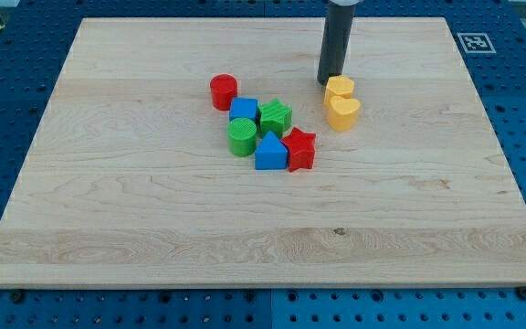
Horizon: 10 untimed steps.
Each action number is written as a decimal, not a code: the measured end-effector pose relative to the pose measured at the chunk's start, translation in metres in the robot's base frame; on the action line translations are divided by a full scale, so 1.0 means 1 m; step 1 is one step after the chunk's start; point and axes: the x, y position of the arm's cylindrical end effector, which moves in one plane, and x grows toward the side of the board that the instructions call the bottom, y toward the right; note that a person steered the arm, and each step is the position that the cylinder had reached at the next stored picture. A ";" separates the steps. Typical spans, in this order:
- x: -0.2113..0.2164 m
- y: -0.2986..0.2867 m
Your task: Place the green blocks diagonal to the blue cube
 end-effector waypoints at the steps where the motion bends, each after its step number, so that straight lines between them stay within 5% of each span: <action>1: 0.014 -0.001; 10: 0.101 -0.121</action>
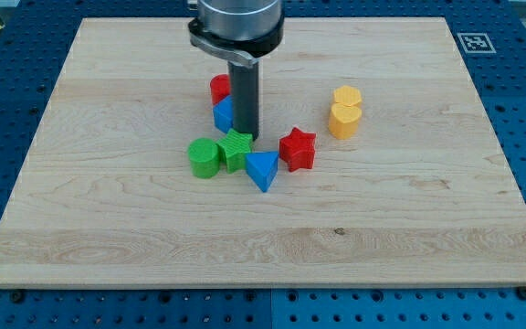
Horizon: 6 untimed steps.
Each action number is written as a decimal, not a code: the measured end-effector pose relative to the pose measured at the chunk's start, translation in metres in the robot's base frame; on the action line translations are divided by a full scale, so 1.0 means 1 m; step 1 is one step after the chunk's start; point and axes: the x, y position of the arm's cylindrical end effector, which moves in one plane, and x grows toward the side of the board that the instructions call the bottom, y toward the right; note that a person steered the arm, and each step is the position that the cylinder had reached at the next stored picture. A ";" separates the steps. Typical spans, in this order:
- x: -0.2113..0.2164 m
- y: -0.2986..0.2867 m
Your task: Place the green blocks diagonal to the blue cube
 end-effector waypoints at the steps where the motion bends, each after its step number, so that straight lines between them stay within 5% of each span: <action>1: 0.003 0.011; 3: 0.012 0.055; 6: 0.030 -0.051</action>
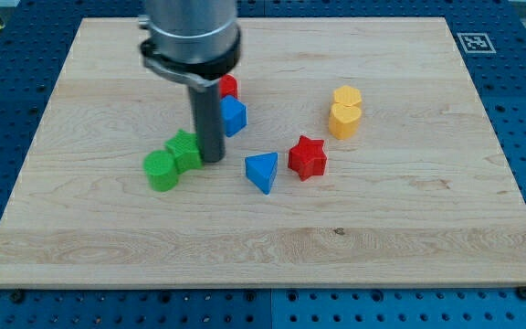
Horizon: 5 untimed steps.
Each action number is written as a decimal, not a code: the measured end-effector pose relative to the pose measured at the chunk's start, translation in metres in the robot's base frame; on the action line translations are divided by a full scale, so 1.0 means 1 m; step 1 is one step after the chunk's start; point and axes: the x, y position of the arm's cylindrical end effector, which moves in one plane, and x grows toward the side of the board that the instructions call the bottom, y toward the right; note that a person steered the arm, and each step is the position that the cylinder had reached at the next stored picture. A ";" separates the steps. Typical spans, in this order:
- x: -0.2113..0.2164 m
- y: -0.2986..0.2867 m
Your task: Place the green blocks diagonal to the blue cube
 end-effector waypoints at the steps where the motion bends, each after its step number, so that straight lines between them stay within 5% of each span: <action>1: 0.004 -0.011; 3: 0.001 0.012; 5: -0.053 -0.022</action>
